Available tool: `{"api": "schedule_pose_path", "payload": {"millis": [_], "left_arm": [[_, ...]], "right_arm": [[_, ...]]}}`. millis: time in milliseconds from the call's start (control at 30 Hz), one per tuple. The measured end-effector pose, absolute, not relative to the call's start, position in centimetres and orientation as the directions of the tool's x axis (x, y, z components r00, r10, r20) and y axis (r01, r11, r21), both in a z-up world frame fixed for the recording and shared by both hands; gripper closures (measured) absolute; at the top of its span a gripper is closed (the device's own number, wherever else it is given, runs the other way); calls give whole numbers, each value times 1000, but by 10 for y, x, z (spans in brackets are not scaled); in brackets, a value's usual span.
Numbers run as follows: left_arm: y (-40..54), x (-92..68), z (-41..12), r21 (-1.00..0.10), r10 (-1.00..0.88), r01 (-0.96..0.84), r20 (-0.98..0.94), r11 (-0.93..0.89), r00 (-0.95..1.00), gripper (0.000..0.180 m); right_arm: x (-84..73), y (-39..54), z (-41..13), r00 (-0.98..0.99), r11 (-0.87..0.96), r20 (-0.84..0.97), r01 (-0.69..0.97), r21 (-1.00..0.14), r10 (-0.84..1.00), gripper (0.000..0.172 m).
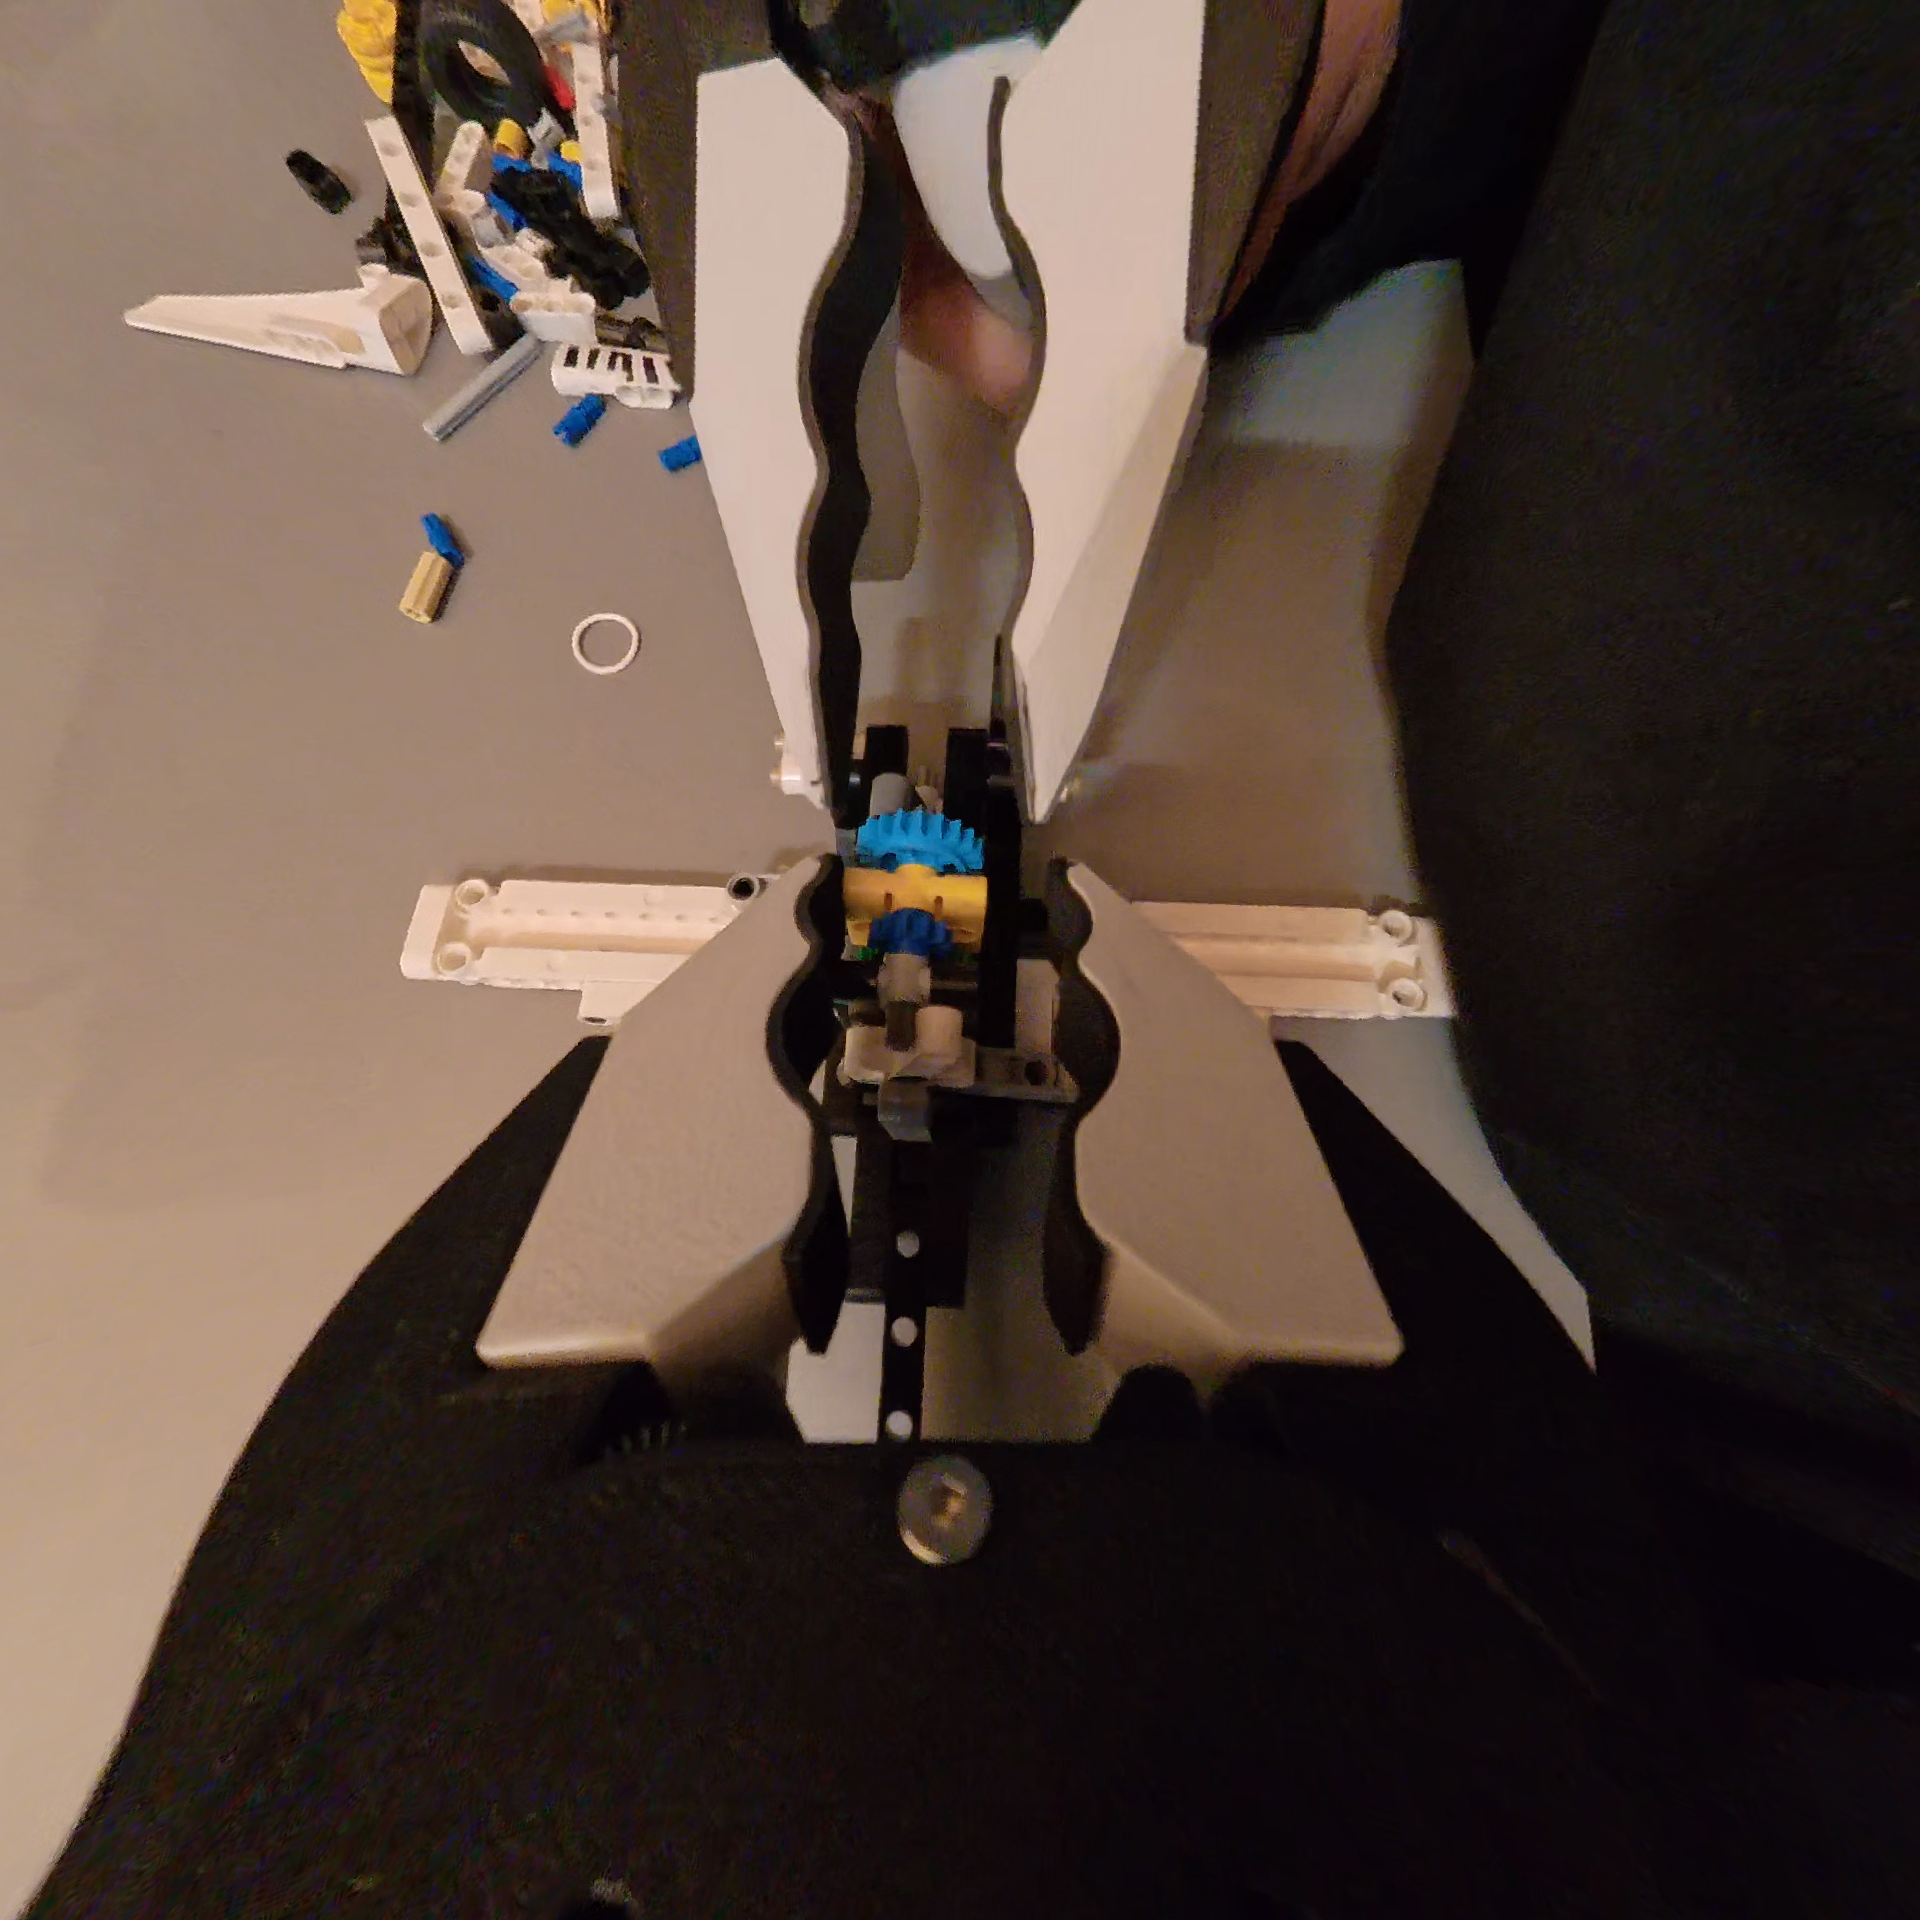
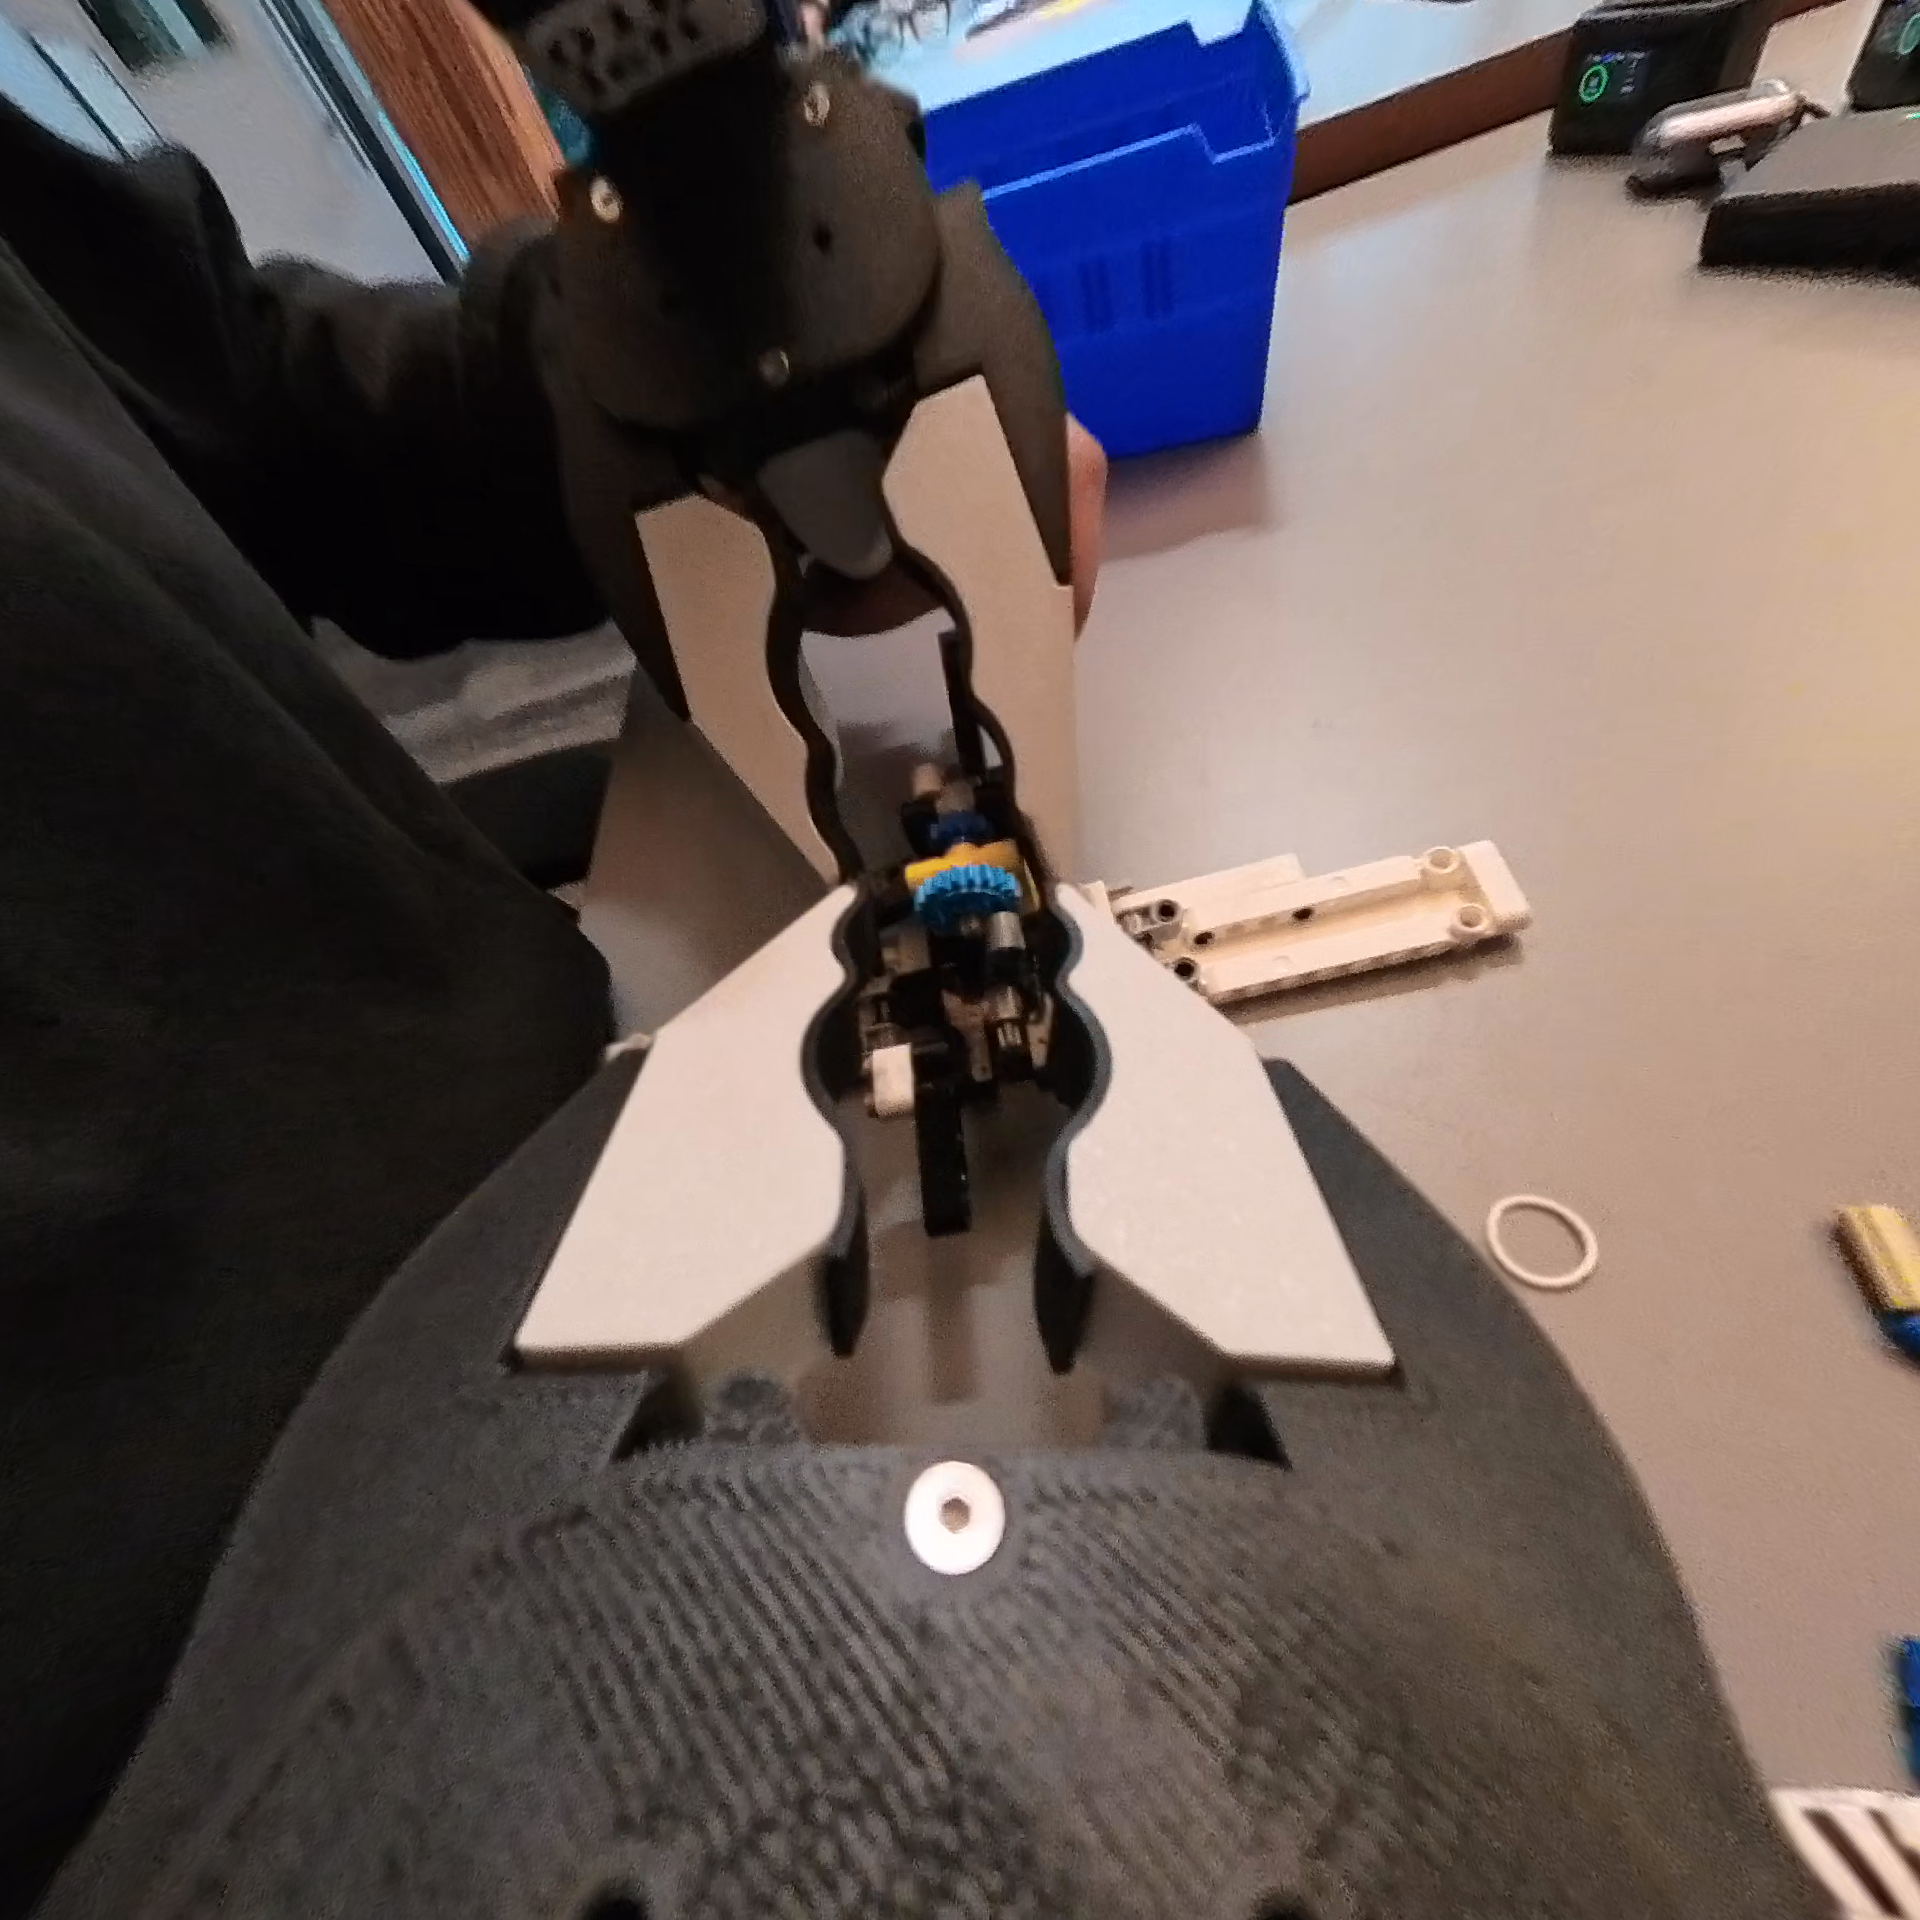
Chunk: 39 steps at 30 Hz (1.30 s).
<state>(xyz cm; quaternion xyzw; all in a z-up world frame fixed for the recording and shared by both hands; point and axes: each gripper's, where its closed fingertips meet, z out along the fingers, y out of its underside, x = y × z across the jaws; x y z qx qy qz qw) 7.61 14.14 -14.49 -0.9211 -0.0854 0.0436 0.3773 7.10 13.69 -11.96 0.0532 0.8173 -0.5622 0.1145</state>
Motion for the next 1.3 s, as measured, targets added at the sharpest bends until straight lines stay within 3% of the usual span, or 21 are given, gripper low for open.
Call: {"api": "schedule_pose_path", "payload": {"millis": [367, 700, 767, 1300], "left_arm": [[127, 65, -144, -686, 250, 158, -36, -710, 968, 138], [124, 68, -147, -701, 258, 185, 2, -689, 966, 141], [126, 65, -149, -706, 266, 178, -15, -686, 964, 154], [126, 67, -150, -752, 285, 190, 2, -631, 958, 151]], "right_arm": [[67, 125, -126, -993, 449, -80, 33, -893, -87, 142], [65, 119, -131, -988, 478, -63, -12, -878, -142, 147], [66, 119, -132, -987, 484, -55, -25, -875, -151, 150], [66, 124, -133, -988, 481, -71, -2, -877, -134, 153]]}}
